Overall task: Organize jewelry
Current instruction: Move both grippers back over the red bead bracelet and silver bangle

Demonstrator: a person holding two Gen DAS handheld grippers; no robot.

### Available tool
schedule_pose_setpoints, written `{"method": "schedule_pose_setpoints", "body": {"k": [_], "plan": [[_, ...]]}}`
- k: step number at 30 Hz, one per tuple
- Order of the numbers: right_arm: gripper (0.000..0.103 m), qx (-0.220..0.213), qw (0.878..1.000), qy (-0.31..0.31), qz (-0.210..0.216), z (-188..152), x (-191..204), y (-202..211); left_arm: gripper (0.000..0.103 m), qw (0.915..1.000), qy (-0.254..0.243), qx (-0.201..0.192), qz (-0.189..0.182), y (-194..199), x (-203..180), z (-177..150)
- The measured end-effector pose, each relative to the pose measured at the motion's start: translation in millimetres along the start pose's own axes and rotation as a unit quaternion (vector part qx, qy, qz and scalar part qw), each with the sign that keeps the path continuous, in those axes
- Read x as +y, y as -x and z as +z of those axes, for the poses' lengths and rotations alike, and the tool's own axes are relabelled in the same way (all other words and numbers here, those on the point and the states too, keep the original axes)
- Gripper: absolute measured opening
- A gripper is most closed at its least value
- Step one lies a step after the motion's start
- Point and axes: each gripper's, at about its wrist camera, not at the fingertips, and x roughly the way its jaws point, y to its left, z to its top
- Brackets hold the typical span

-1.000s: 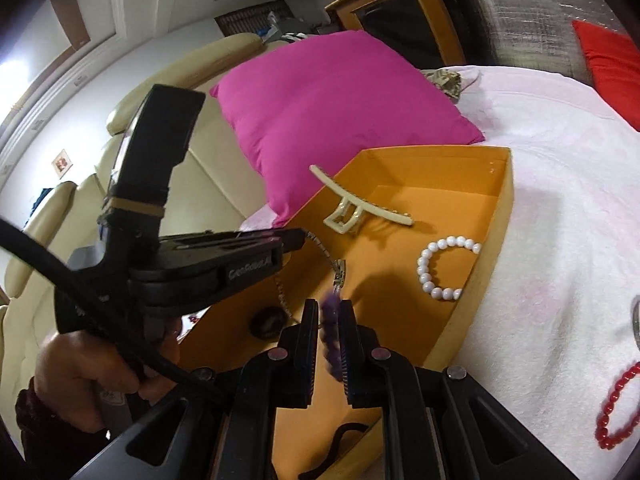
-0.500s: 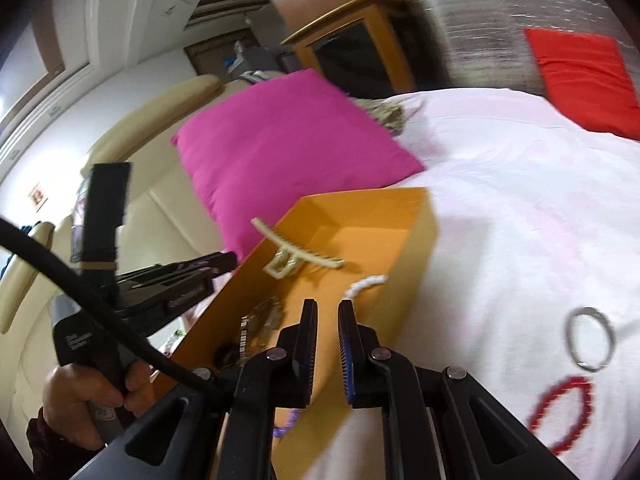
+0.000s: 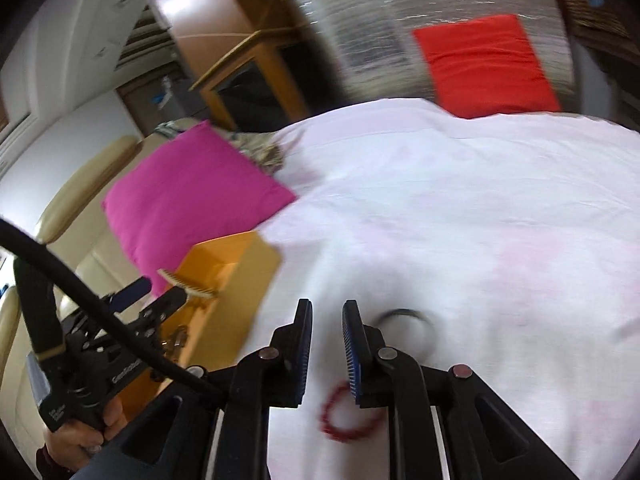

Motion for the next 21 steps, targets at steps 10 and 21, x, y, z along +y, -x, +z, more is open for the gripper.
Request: {"method": "schedule_pose_setpoints", "body": {"k": [10,21], "plan": [[0.032,-0.003,0.999,-0.018,-0.048,-13.3,-45.9,59.8,0.072,0.9993,-0.008,-0.031,-0.017,28.8,-46.2,-0.1],[0.032,0.006,0.998,-0.021,-0.066,-16.0,-58.9,57.5,0.073,0.9989,-0.007,-0.042,-0.019,33.0,-55.6,3.1]]}}
